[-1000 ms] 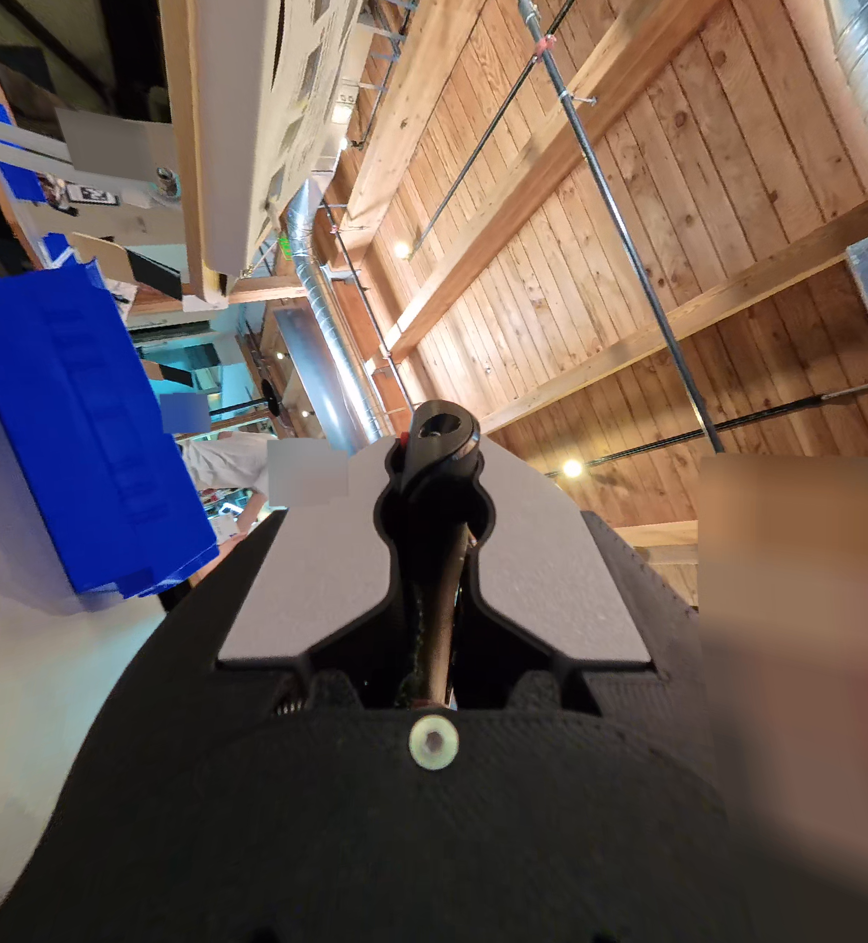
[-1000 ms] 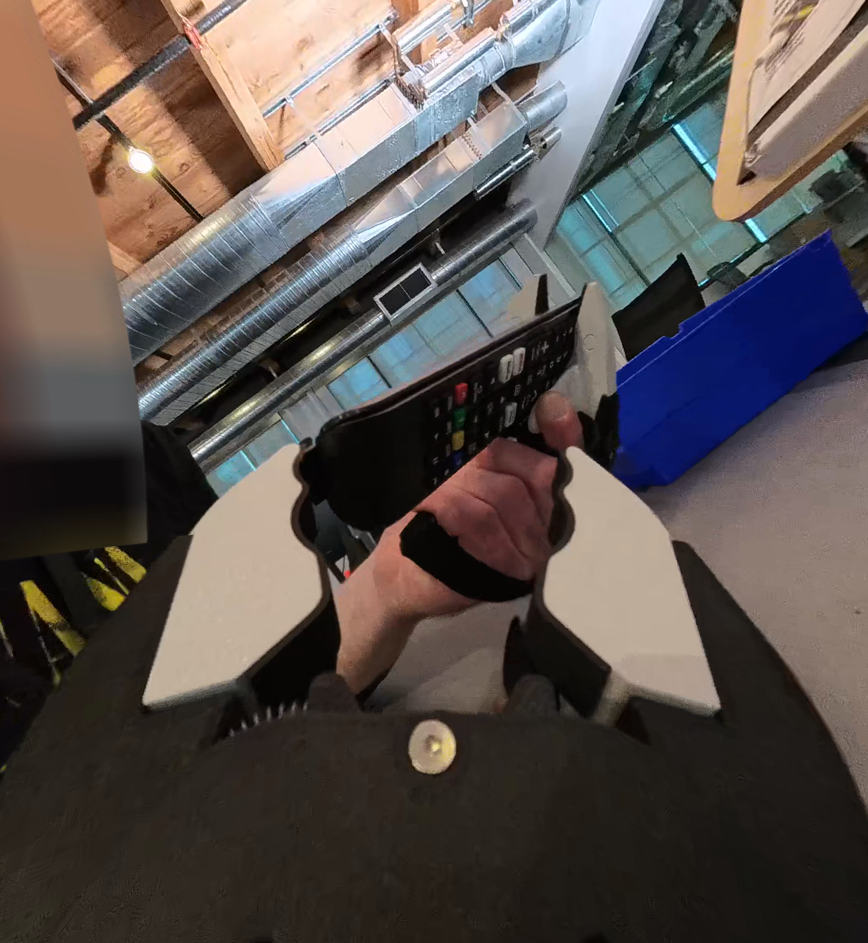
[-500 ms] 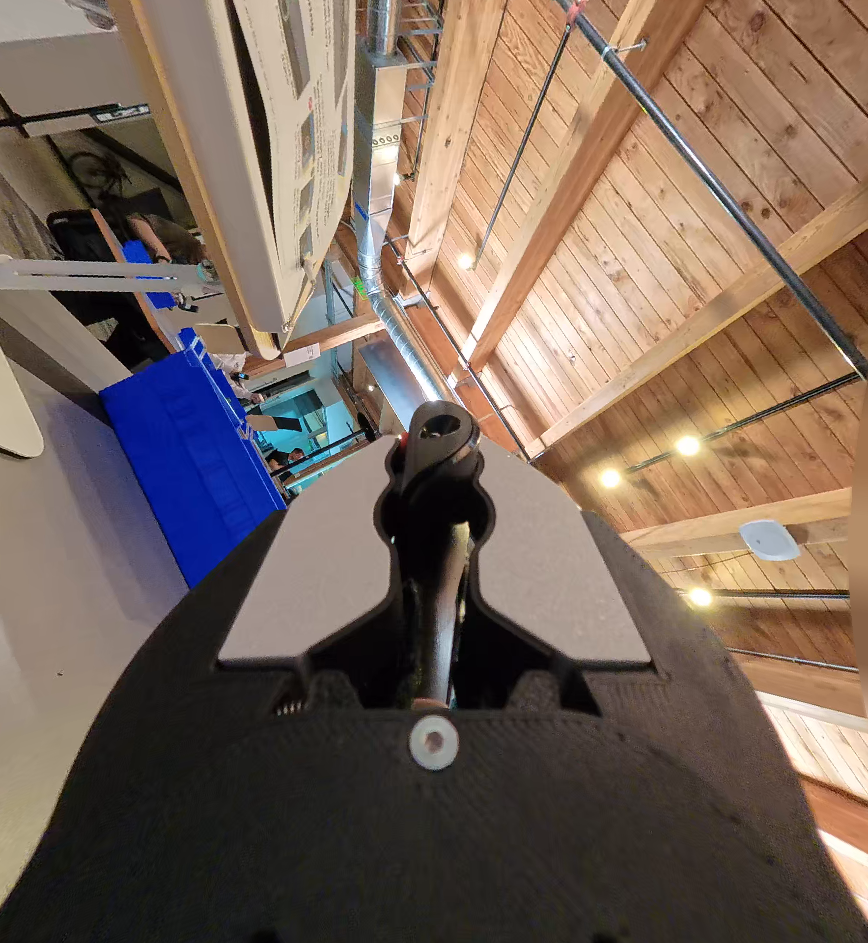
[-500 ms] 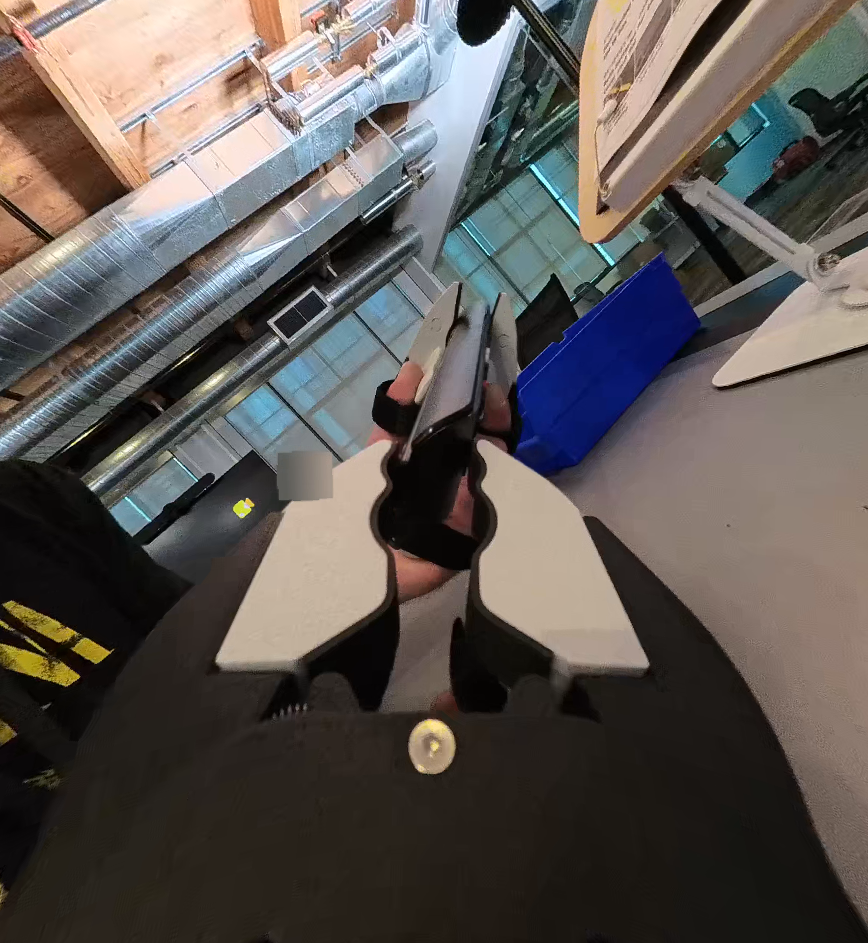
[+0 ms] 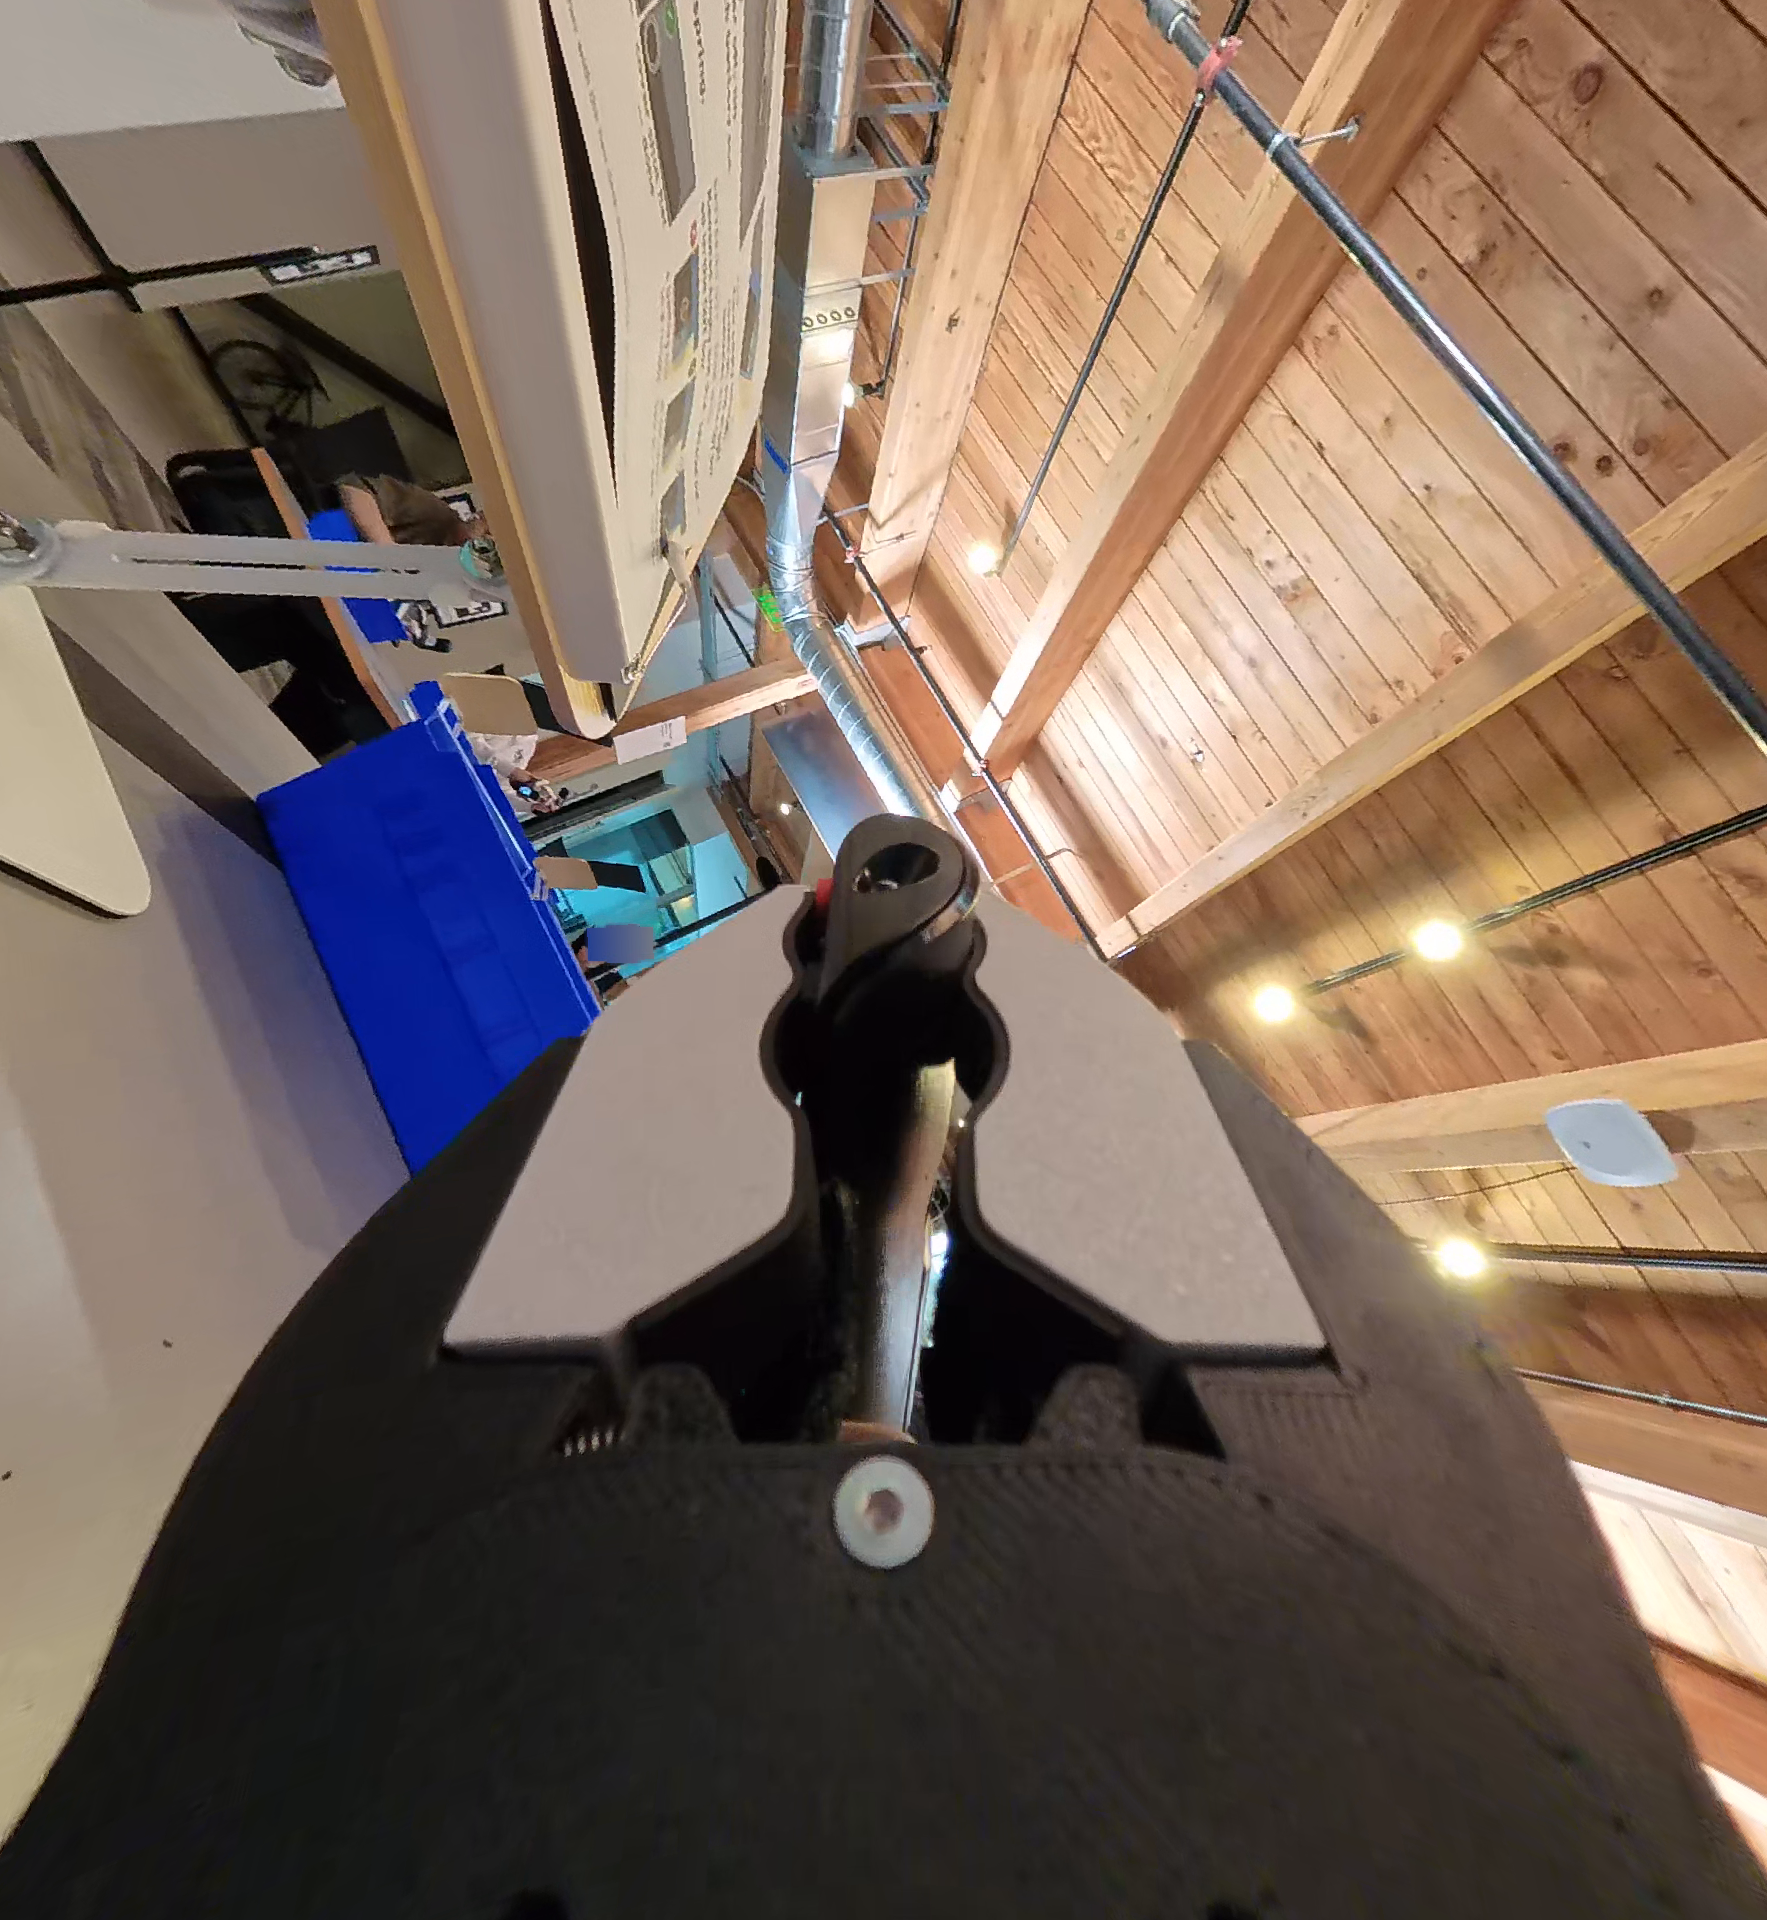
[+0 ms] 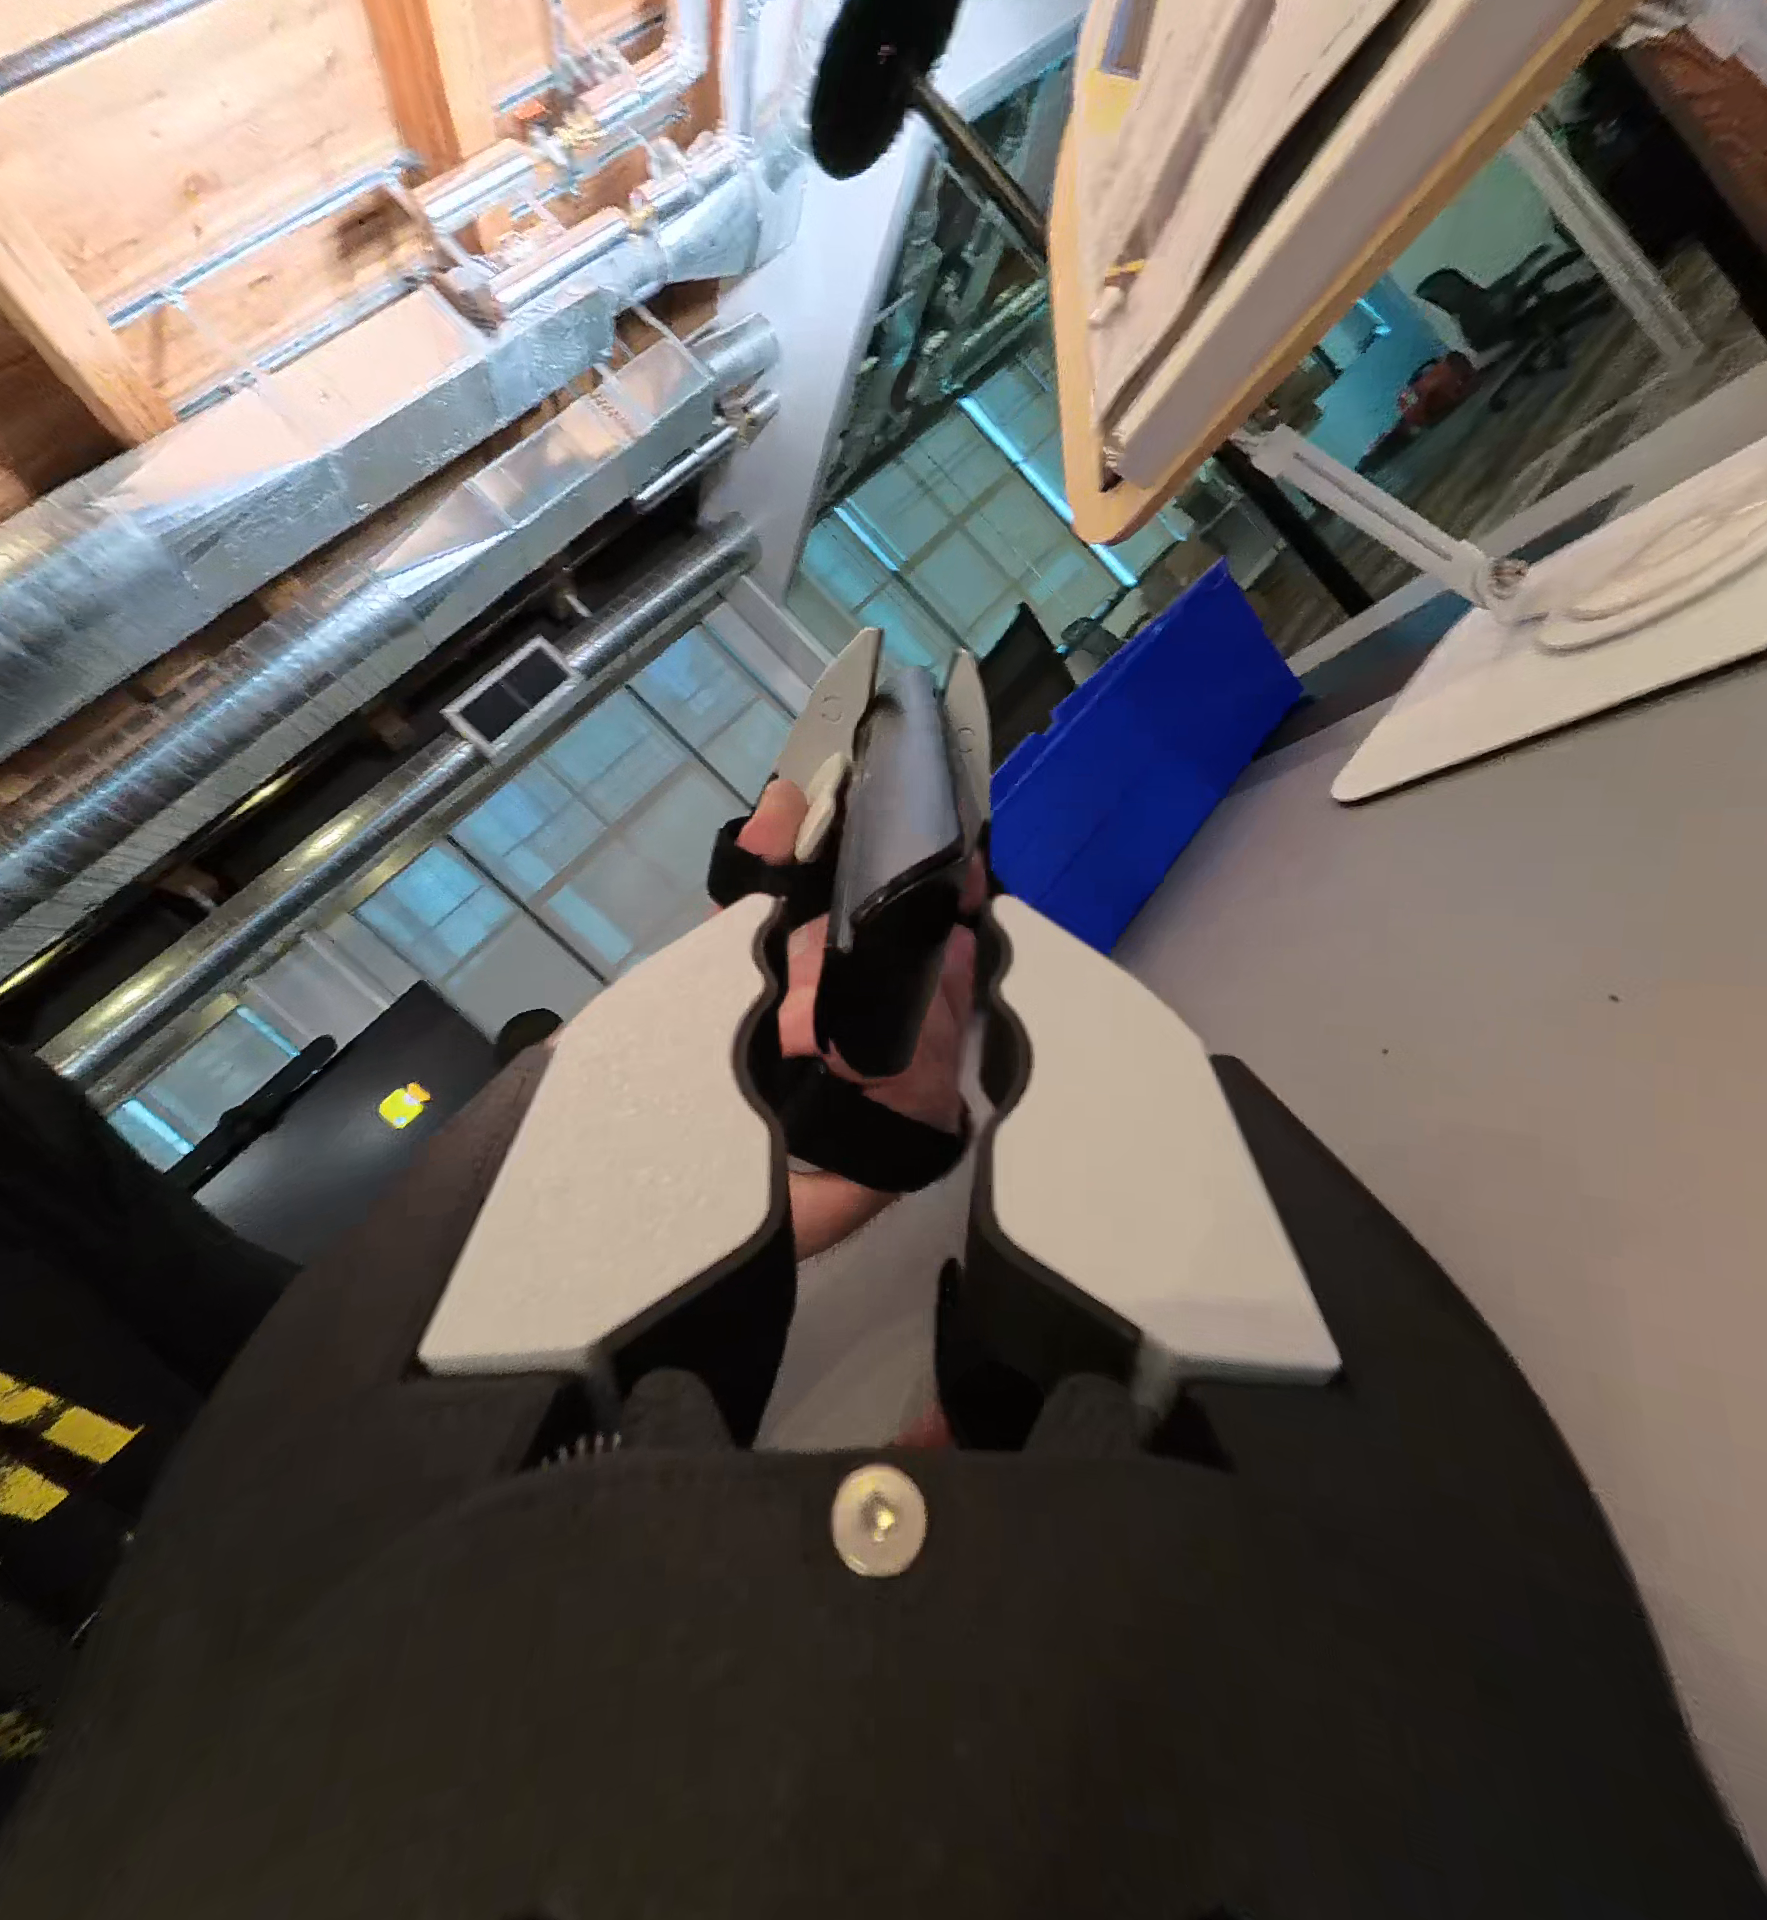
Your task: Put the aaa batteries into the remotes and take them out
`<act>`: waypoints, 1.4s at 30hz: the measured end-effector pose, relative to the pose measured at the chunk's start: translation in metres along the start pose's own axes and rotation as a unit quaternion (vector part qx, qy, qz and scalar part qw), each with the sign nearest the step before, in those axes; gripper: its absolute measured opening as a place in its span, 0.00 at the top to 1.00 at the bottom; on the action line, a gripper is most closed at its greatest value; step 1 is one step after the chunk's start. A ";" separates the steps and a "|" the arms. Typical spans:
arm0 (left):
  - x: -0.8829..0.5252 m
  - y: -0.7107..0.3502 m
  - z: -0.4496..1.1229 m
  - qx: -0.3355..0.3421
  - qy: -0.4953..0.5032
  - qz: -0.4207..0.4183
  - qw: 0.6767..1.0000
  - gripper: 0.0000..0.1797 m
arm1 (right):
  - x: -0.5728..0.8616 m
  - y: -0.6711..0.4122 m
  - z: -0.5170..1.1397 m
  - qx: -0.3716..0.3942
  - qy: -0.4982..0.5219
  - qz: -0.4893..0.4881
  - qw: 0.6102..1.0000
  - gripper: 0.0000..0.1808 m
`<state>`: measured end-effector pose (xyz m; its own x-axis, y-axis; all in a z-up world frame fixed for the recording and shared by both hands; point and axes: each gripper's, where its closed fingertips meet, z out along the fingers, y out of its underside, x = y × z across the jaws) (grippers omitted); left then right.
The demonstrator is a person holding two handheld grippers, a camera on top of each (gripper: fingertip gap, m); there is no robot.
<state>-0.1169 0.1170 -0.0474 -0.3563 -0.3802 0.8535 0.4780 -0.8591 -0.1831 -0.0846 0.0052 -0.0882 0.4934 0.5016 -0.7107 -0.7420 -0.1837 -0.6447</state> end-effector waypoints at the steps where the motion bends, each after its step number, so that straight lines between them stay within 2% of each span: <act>1: -0.001 0.000 0.000 -0.001 -0.003 0.002 1.000 0.87 | 0.003 0.000 0.000 0.003 0.012 0.000 1.000 0.78; 5: -0.002 -0.001 -0.001 0.006 -0.003 -0.011 1.000 0.87 | 0.000 0.000 -0.001 -0.002 0.017 -0.014 1.000 0.68; 6: -0.001 -0.002 -0.001 0.006 0.004 -0.025 1.000 0.87 | -0.002 0.001 -0.002 -0.008 0.005 -0.013 1.000 0.67; 13: 0.008 0.007 0.005 -0.017 0.059 -0.102 0.993 0.87 | -0.018 -0.003 0.004 -0.010 -0.125 0.052 0.991 0.48; 28: 0.006 0.022 0.008 -0.038 0.052 -0.094 0.994 0.87 | -0.018 -0.003 0.005 0.023 -0.145 0.061 0.987 0.51; 32: 0.002 0.025 0.007 -0.039 0.051 -0.108 0.992 0.87 | -0.024 -0.002 0.006 0.036 -0.178 0.068 0.981 0.51; 34: 0.001 0.028 0.006 -0.043 0.055 -0.115 0.991 0.87 | -0.029 0.001 0.007 0.034 -0.199 0.066 0.977 0.54; 36: 0.001 0.026 0.006 -0.041 0.053 -0.112 0.991 0.87 | -0.029 0.002 0.009 0.032 -0.201 0.062 0.977 0.54; 38: 0.003 0.022 0.005 -0.043 0.056 -0.097 0.993 0.87 | -0.029 0.004 0.010 0.021 -0.187 0.039 0.981 0.60; 39: 0.007 0.022 0.006 -0.048 0.063 -0.089 0.993 0.87 | -0.029 0.005 0.010 0.014 -0.183 0.036 0.982 0.58; 42: 0.018 0.023 0.009 -0.070 0.078 -0.048 0.993 0.88 | -0.024 0.006 0.007 -0.026 -0.155 0.035 0.987 0.46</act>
<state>-0.1051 0.0939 -0.0314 -0.5203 -0.3343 0.7858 0.3244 -0.9286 -0.1803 -0.1042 -0.0024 -0.0735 0.2729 0.7195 -0.6386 -0.7409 -0.2662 -0.6166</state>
